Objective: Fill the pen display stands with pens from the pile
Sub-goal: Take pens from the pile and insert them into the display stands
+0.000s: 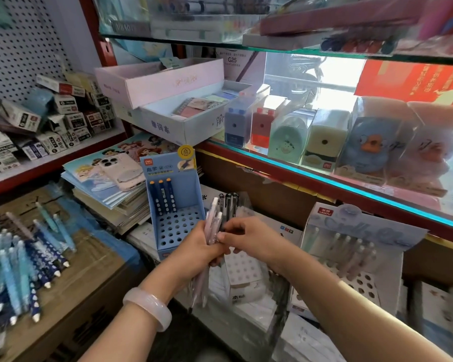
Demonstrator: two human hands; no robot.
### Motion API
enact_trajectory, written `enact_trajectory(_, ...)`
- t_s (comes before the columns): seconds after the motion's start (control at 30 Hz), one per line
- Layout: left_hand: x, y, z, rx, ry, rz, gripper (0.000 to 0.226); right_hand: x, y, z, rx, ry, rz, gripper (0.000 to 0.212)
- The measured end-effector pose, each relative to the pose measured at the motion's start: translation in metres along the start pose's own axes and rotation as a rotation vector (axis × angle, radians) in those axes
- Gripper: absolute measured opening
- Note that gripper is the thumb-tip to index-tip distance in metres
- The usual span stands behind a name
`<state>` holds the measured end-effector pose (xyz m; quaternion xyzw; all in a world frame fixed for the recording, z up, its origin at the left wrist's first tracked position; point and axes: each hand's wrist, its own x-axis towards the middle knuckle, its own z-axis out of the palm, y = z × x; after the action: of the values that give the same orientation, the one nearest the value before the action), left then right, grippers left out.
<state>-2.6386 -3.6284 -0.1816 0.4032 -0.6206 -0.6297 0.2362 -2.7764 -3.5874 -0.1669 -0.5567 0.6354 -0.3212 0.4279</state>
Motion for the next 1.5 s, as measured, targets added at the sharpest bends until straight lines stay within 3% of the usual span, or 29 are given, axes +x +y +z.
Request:
enact_trajectory(0.2, 0.005, -0.004, -0.008, -0.085, 0.177, -0.059, 0.021, 0.006, -0.008, -0.026, 0.334, 0.421, -0.1, 0.005)
enact_trajectory(0.3, 0.006, -0.003, -0.01, -0.058, 0.317, -0.071, 0.02, 0.017, -0.008, -0.044, 0.162, 0.61, -0.17, 0.002)
enact_trajectory(0.4, 0.011, -0.006, -0.013, 0.162, 0.458, -0.057, 0.023, 0.029, -0.003, -0.05, -0.049, 0.714, -0.174, 0.007)
enact_trajectory(0.6, 0.018, -0.007, -0.016, 0.02, 0.51, 0.002, 0.017, 0.051, 0.019, -0.041, -0.384, 0.541, -0.095, 0.018)
enact_trajectory(0.87, 0.019, -0.007, -0.012, -0.039, 0.43, 0.001, 0.013, 0.06, 0.026, -0.036, -0.482, 0.623, -0.094, 0.017)
enact_trajectory(1.13, 0.018, -0.004, -0.009, -0.043, 0.414, -0.005, 0.014, 0.055, 0.03, -0.03, -0.252, 0.703, -0.136, 0.009)
enact_trajectory(1.3, 0.016, -0.004, -0.01, -0.053, 0.41, -0.014, 0.015, 0.056, 0.028, -0.026, -0.31, 0.664, -0.15, 0.009)
enact_trajectory(1.5, 0.017, -0.006, -0.012, -0.004, 0.431, -0.034, 0.04, 0.057, 0.029, -0.027, -0.35, 0.617, -0.117, 0.009)
